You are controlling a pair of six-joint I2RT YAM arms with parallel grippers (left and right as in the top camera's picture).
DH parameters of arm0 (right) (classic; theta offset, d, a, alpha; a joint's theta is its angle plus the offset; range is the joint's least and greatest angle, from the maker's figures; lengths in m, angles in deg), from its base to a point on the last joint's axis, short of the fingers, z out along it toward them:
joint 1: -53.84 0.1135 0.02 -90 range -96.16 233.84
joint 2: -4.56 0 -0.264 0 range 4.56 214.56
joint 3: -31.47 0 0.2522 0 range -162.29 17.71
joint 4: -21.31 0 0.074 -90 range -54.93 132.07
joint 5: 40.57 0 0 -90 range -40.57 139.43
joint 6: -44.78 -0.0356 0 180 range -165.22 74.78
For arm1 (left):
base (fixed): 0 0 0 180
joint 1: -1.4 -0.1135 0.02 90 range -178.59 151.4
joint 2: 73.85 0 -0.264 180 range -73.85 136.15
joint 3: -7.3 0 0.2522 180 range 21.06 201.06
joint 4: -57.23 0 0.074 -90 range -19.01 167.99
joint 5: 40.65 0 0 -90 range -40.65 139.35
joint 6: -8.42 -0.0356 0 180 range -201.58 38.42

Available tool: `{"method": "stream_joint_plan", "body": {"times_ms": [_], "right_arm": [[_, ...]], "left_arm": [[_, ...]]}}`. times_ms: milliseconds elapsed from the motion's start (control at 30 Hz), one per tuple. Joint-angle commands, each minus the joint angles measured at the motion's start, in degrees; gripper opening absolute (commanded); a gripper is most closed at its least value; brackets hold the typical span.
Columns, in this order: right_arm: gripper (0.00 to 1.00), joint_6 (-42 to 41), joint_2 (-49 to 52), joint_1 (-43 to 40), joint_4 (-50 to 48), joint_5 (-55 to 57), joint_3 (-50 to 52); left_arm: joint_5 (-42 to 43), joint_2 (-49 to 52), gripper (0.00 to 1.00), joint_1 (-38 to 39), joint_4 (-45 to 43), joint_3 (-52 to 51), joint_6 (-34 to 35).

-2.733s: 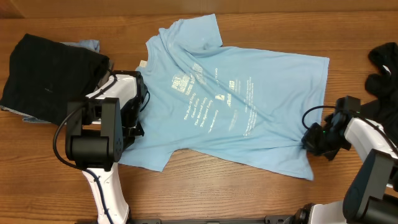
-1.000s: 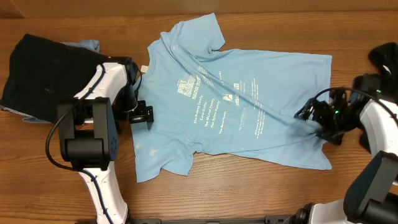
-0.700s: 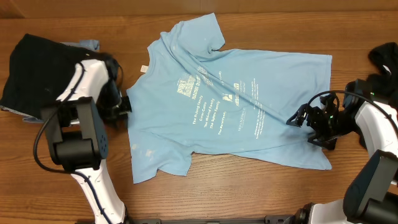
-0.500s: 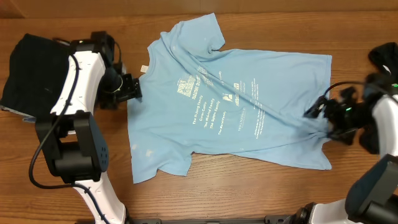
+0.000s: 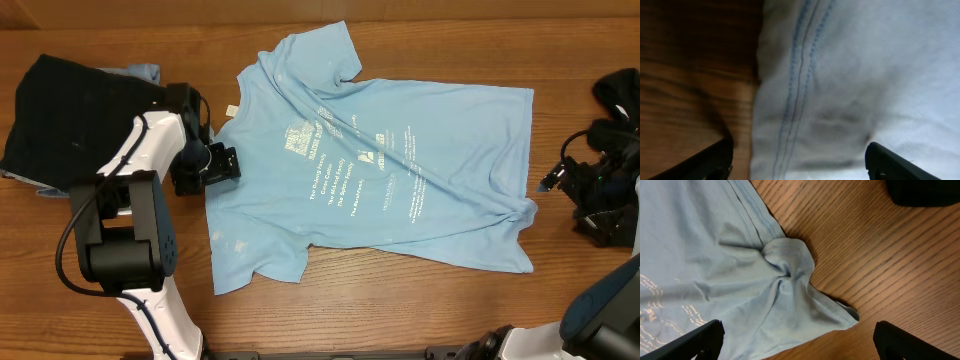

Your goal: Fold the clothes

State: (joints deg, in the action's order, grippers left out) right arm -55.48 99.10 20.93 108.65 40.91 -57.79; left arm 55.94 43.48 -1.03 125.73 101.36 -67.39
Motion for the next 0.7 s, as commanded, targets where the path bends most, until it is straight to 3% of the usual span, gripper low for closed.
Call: {"method": "stream_joint_plan", "body": {"times_ms": [0, 67, 100, 367, 500, 667], "right_arm": [[1.0, -0.3, -0.8, 0.2, 0.6, 0.7, -1.0], [1.0, -0.3, -0.8, 0.2, 0.9, 0.7, -1.0], [1.0, -0.3, -0.8, 0.2, 1.0, 0.7, -1.0], [1.0, -0.3, -0.8, 0.2, 3.6, -1.0, -1.0], [1.0, -0.3, -0.8, 0.2, 3.9, -2.5, -1.0], [1.0, -0.2, -0.8, 0.2, 4.5, -7.0, -1.0]], "left_arm": [[-0.8, -0.1, 0.67, -0.1, -2.3, -3.7, 1.2], [-0.8, -0.1, 0.09, -0.1, -2.3, -3.8, 1.0], [-0.8, -0.1, 0.04, -0.1, -1.6, -3.3, 1.0], [-3.6, -0.2, 0.04, -0.1, 6.8, 8.2, -0.1], [-8.9, -0.2, 0.04, -0.2, 10.8, 14.8, 1.1], [-13.2, -0.2, 0.07, -0.2, 11.9, 15.8, 2.1]]}}
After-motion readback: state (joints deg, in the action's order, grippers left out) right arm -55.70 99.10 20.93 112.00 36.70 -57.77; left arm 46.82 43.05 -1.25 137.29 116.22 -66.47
